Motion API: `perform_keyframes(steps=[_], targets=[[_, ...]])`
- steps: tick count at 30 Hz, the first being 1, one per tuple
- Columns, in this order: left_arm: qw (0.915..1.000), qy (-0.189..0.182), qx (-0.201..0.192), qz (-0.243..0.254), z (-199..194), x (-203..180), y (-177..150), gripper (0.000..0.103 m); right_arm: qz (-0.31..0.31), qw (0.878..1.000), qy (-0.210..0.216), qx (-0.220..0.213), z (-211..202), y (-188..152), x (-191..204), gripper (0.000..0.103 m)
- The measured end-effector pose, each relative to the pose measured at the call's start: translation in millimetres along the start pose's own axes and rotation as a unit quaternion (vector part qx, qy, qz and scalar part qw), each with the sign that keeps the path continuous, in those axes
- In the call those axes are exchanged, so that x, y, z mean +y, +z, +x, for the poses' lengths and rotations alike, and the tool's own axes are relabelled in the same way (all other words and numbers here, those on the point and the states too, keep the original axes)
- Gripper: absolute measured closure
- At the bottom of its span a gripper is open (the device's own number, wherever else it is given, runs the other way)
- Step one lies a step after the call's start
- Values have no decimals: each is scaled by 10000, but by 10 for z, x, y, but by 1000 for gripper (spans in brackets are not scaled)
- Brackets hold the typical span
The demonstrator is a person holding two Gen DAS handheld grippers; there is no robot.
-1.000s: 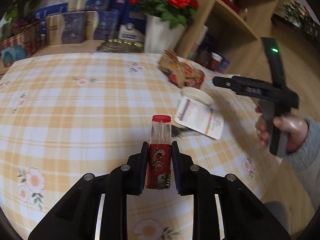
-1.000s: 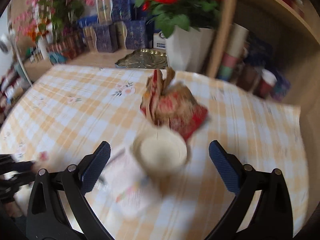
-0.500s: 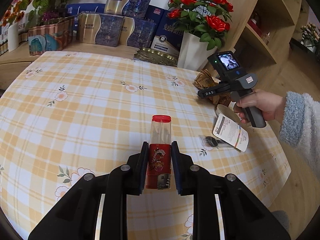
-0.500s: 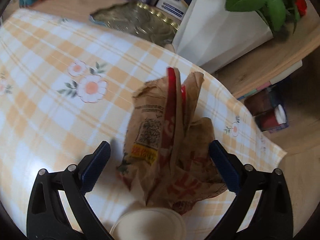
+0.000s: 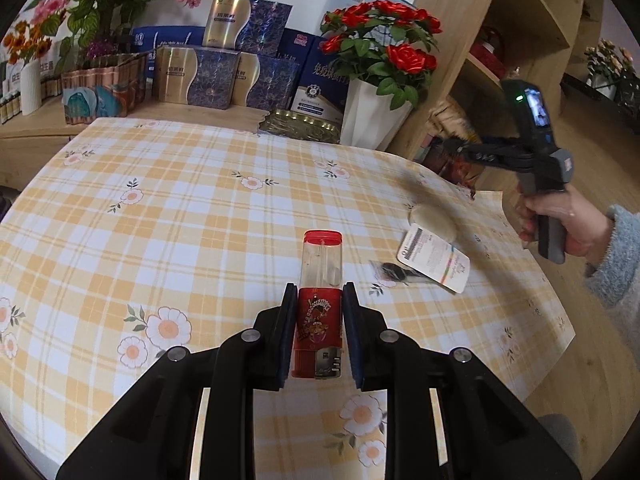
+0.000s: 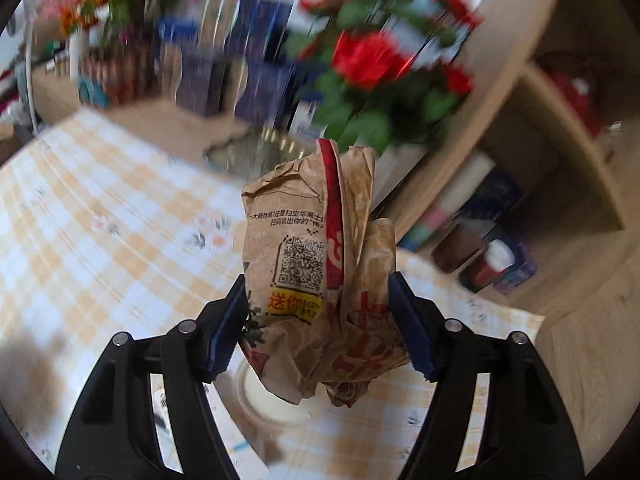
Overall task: Collect trash
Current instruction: 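Carry the lighter and paper bag over the brown bin and open both tools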
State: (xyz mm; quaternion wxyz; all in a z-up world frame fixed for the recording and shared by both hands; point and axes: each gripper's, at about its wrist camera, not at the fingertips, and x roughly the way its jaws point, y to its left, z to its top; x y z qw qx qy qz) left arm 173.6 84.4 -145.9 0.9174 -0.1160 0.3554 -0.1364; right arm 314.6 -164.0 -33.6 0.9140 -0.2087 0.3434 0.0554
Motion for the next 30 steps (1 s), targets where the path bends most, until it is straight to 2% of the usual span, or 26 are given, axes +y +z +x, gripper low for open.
perform_keyframes(steps=[3, 7, 12, 19, 25, 30], targets=[[10000, 1, -54, 60, -142, -103, -42, 81, 242, 9984, 95, -493, -451, -59, -121, 34], [9999, -72, -118, 103, -413, -251, -112, 81, 658, 9948, 505, -586, -950, -268, -171, 34], [9996, -94, -42, 268, -729, -423, -313, 81, 1126, 9830, 1322, -595, -1588, -867, 74, 34], [9987, -186, 200, 421, -1056, -598, -761, 81, 1621, 9611, 2231, -156, -2142, -1767, 591, 34], [9983, -300, 306, 383, -1263, -659, -1094, 81, 1652, 9486, 2672, 388, -2486, -2401, 1054, 33], [9978, -336, 407, 392, -1341, -684, -1257, 81, 1746, 9366, 2864, 1012, -2461, -2801, 1349, 33]])
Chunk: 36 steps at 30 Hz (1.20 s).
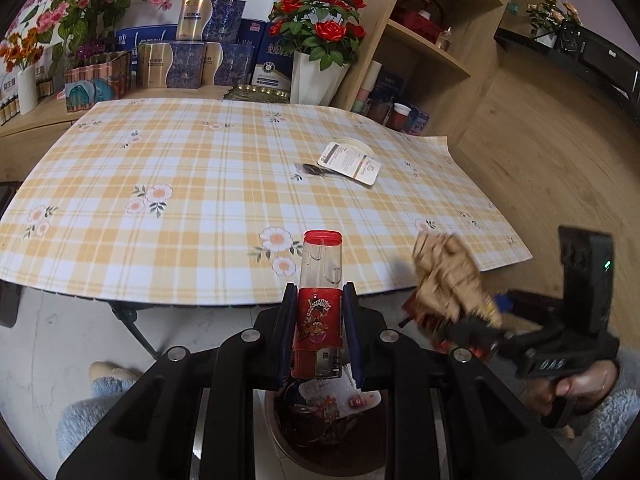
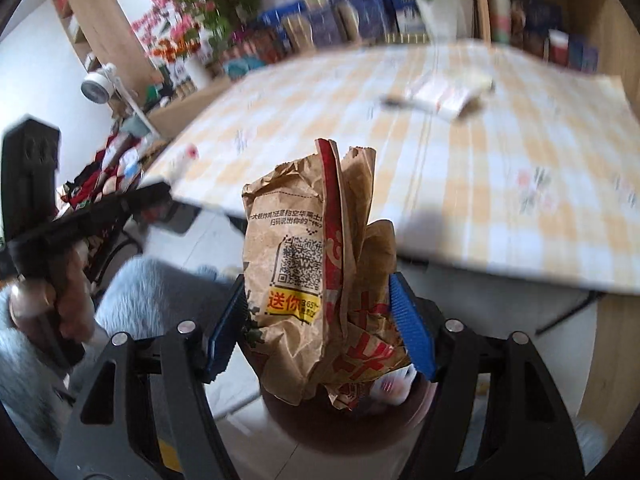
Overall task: Collect trash
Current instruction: 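Carry the lighter and paper bag over the brown bin and open both tools, then move both tools back above the table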
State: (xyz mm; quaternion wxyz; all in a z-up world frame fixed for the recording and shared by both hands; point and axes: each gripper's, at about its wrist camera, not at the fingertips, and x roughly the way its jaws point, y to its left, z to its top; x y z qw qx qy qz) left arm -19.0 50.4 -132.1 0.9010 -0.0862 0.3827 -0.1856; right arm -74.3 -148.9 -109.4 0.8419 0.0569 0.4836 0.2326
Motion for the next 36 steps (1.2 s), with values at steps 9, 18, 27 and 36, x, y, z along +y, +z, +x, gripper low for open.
perform_keyframes(steps=[9, 18, 27, 36], targets=[[9999, -63, 83, -24, -37, -32, -122, 81, 707, 9939, 86, 842, 381, -287, -107, 15], [9986, -230, 443, 162, 189, -102, -250, 81, 974, 9944, -234, 329, 160, -106, -320, 9], [9867, -447, 1356, 775, 821, -344, -596, 81, 667, 9909, -1068, -472, -329, 177, -465, 8], [9707, -480, 2113, 1038, 1222, -475, -877, 80, 719, 9879, -1110, -805, -512, 358, -573, 7]])
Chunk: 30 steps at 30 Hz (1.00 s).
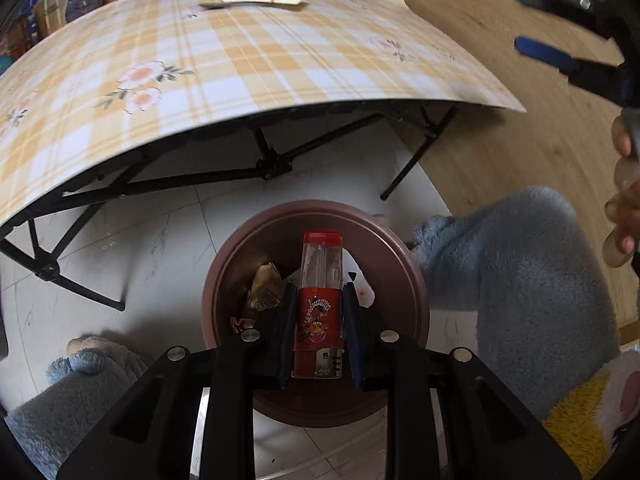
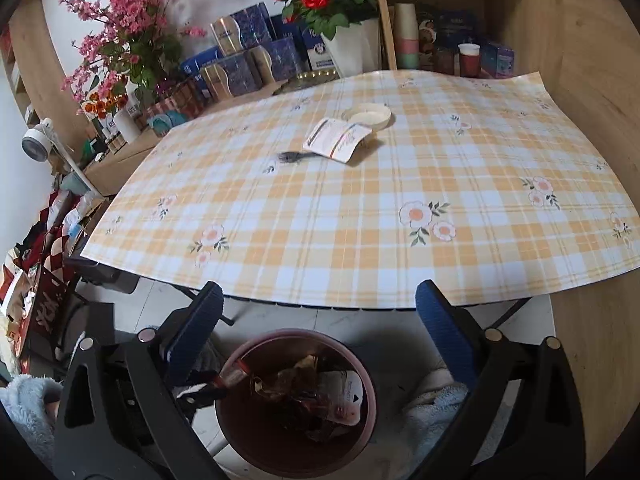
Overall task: Collect trash
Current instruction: 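Move both tools back above the table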
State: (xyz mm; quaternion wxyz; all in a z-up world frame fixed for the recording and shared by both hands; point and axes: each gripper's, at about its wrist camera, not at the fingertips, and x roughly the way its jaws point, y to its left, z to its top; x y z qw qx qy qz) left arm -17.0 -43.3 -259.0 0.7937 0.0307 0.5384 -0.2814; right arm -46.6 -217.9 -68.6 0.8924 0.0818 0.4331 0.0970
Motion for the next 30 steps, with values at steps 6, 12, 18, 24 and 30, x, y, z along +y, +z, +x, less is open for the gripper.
perform_keyframes(steps=[6, 12, 18, 24, 30], targets=[[9999, -58, 91, 6, 77, -3, 30, 57, 36, 10000, -37, 42, 28, -31, -22, 7], [9966, -23, -771, -281, -230, 94, 121, 26, 81, 9999, -122, 51, 44, -49, -85, 6], [9836, 221, -1725, -481, -687, 302, 303, 23, 36, 9998, -191, 52, 80, -16, -142, 6], [9647, 641, -2483, -600, -1102, 495, 545, 22, -176, 9993, -313, 57, 175, 66, -163, 6], [9507, 925, -2866, -742, -1376, 702, 773, 22, -781, 9959, -446, 46, 374, 298, -150, 6]])
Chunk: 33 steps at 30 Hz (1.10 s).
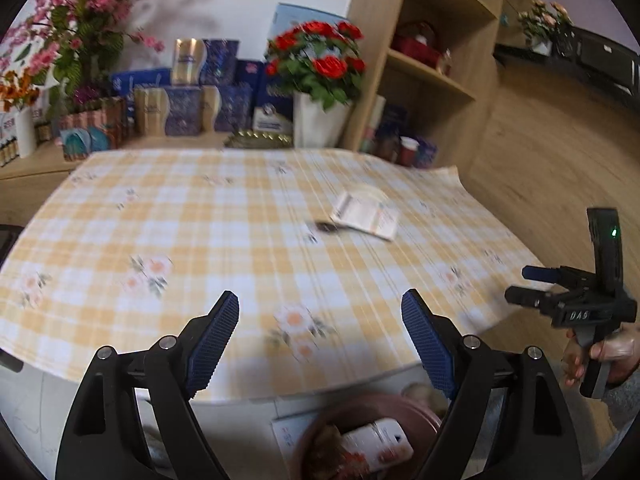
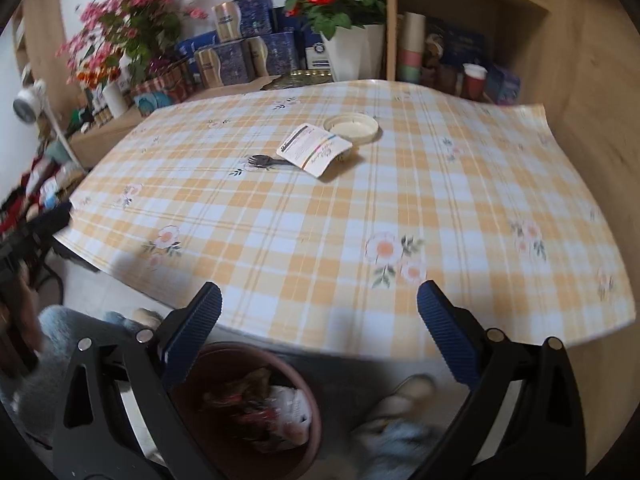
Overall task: Collect trash
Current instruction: 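Move both tools back above the table, then grasp the white printed card with the right tool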
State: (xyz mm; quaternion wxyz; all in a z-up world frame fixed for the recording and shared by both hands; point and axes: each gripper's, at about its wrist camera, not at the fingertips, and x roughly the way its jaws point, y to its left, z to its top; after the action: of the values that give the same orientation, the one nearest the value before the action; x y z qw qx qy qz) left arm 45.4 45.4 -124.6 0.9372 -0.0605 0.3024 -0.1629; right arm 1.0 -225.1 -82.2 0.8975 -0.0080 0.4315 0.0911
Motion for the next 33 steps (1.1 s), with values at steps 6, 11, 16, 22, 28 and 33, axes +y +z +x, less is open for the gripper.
perform_keyframes(steps=[6, 11, 16, 22, 28, 33], targets=[[9996, 216, -83, -142, 81, 231, 148, 22, -828, 9963, -181, -156, 378, 483, 50, 6], [9993, 278, -23, -265, 274, 379, 169, 22, -1544, 9880, -65, 19, 968, 971, 210, 6], [9989, 272, 82, -373, 439, 489, 149, 22, -2424, 9682, -255, 562, 1630, 1256, 424, 6], [9987, 228, 195, -401, 584, 584, 120, 22, -2882, 9509, -498, 1013, 2176, 1482, 415, 8], [9981, 201, 300, -505, 724, 649, 94, 22, -2683, 9545, -151, 1295, 2333, 1511, 305, 37], [9978, 136, 355, -547, 803, 631, 89, 22, -2366, 9682, 165, 796, 1993, 1480, 259, 73]])
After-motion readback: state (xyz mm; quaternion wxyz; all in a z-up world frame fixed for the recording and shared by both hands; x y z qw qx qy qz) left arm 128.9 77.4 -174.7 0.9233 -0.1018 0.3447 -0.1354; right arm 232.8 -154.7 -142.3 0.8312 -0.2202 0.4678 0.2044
